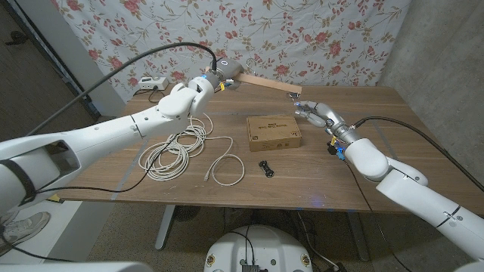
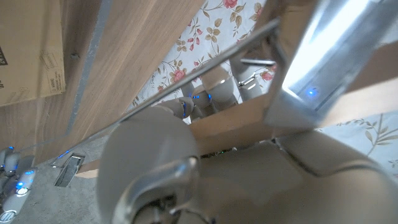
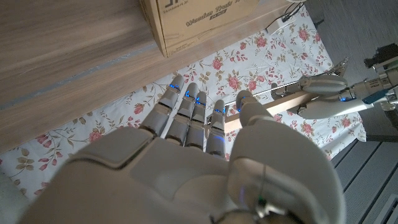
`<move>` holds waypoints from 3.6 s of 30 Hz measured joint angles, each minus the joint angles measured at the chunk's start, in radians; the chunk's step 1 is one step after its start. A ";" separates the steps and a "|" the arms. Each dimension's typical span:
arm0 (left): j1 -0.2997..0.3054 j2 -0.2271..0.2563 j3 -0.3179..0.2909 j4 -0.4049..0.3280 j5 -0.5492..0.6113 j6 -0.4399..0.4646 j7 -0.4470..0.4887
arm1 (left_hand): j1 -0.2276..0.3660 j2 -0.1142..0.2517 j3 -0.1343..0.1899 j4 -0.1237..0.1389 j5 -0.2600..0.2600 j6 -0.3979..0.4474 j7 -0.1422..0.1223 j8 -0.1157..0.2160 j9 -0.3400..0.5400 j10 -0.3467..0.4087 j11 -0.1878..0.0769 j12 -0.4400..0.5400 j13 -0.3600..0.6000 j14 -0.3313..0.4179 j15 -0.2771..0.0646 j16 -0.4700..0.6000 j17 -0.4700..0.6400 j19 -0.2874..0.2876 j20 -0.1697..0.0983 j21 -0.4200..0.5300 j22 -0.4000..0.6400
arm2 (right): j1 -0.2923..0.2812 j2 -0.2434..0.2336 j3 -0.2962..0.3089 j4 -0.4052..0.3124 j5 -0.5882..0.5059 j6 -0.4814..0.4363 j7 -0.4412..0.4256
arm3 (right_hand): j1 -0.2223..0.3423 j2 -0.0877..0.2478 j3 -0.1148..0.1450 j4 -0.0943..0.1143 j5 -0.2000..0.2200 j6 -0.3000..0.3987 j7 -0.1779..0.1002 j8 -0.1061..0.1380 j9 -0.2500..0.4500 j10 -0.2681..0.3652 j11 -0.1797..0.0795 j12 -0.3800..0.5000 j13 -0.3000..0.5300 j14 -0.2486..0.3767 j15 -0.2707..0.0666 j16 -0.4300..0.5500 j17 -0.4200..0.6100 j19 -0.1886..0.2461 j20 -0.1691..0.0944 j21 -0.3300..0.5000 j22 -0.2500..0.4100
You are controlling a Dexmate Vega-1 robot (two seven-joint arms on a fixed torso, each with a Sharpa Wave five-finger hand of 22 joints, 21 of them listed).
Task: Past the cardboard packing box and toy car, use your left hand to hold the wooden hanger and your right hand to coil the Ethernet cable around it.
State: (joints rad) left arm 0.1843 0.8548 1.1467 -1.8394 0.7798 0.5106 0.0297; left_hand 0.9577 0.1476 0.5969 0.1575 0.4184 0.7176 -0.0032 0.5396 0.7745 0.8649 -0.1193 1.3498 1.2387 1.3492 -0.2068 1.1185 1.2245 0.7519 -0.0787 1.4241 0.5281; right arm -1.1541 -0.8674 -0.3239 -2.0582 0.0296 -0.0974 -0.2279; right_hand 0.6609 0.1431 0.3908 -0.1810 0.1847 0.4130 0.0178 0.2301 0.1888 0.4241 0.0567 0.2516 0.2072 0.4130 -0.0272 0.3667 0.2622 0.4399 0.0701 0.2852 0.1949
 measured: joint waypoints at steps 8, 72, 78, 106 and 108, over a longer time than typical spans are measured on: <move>0.021 0.016 -0.017 -0.025 0.005 0.045 0.048 | -0.012 -0.001 0.006 0.002 0.006 -0.007 -0.004 0.012 0.020 -0.007 -0.004 0.016 0.000 0.000 0.000 0.011 0.000 0.000 0.000 0.008 -0.001 | 0.030 -0.017 -0.030 -0.033 -0.009 -0.016 0.014 | 0.050 -0.002 0.012 -0.008 0.000 0.011 0.000 0.000 0.000 0.007 -0.007 0.000 0.000 0.009 -0.009 0.008 0.005 0.016 -0.002 0.008 0.000; 0.171 0.044 -0.194 -0.128 -0.019 0.037 0.063 | -0.042 0.011 0.042 0.000 0.005 -0.023 -0.005 0.029 -0.001 -0.047 -0.014 0.130 -0.001 -0.021 0.001 0.078 0.000 -0.006 0.002 0.054 -0.042 | 0.349 0.165 -0.423 -0.006 -0.768 0.068 0.521 | 0.371 -0.042 0.047 -0.003 0.000 -0.033 -0.104 -0.035 0.005 -0.062 -0.118 -0.043 0.009 -0.097 -0.014 0.003 0.039 0.016 -0.020 0.023 -0.005; 0.175 0.044 -0.198 -0.132 -0.019 0.045 0.059 | -0.044 0.009 0.044 -0.001 0.005 -0.023 -0.005 0.029 -0.001 -0.047 -0.014 0.141 -0.001 -0.021 0.001 0.078 0.000 -0.006 0.002 0.060 -0.046 | 0.352 0.184 -0.432 0.016 -0.795 0.084 0.525 | 0.371 -0.042 0.050 0.001 0.001 -0.033 -0.104 -0.035 0.005 -0.062 -0.118 -0.043 0.009 -0.097 -0.014 0.003 0.039 0.016 -0.020 0.023 -0.005; 0.201 0.047 -0.222 -0.139 -0.030 0.035 0.041 | -0.061 0.008 0.057 -0.001 -0.002 -0.027 -0.009 0.035 -0.012 -0.061 -0.011 0.176 -0.004 -0.022 0.000 0.102 -0.001 -0.017 0.002 0.078 -0.063 | 0.421 0.300 -0.505 0.228 -0.971 0.180 0.571 | 0.379 -0.049 0.052 0.011 0.001 -0.058 -0.114 -0.035 0.004 -0.112 -0.118 -0.056 0.014 -0.151 -0.011 -0.035 0.030 0.008 -0.037 0.016 -0.005; 0.200 0.047 -0.222 -0.136 -0.031 0.034 0.041 | -0.061 0.008 0.057 -0.001 -0.002 -0.027 -0.008 0.035 -0.012 -0.064 -0.014 0.182 -0.005 -0.022 0.000 0.102 -0.001 -0.017 0.002 0.078 -0.065 | 0.425 0.305 -0.511 0.241 -0.978 0.180 0.568 | 0.379 -0.049 0.052 0.011 0.005 -0.058 -0.114 -0.035 0.004 -0.112 -0.118 -0.056 0.014 -0.151 -0.011 -0.035 0.030 0.004 -0.041 0.016 -0.005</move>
State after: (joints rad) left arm 0.3843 0.9013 0.9246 -1.9757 0.7490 0.5444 0.0703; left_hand 0.8971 0.1556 0.6536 0.1560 0.4166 0.6905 -0.0117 0.5749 0.7628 0.8008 -0.1337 1.5318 1.2338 1.3268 -0.2071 1.2209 1.2240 0.7354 -0.0770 1.5023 0.4633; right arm -0.7289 -0.5627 -0.8351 -1.8168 -0.9483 0.0831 0.3401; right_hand 1.0398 0.0937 0.4428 -0.1698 0.1893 0.3550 -0.0963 0.1950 0.1932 0.3125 -0.0608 0.1957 0.2211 0.2620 -0.0378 0.3318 0.2922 0.4439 0.0290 0.3016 0.1900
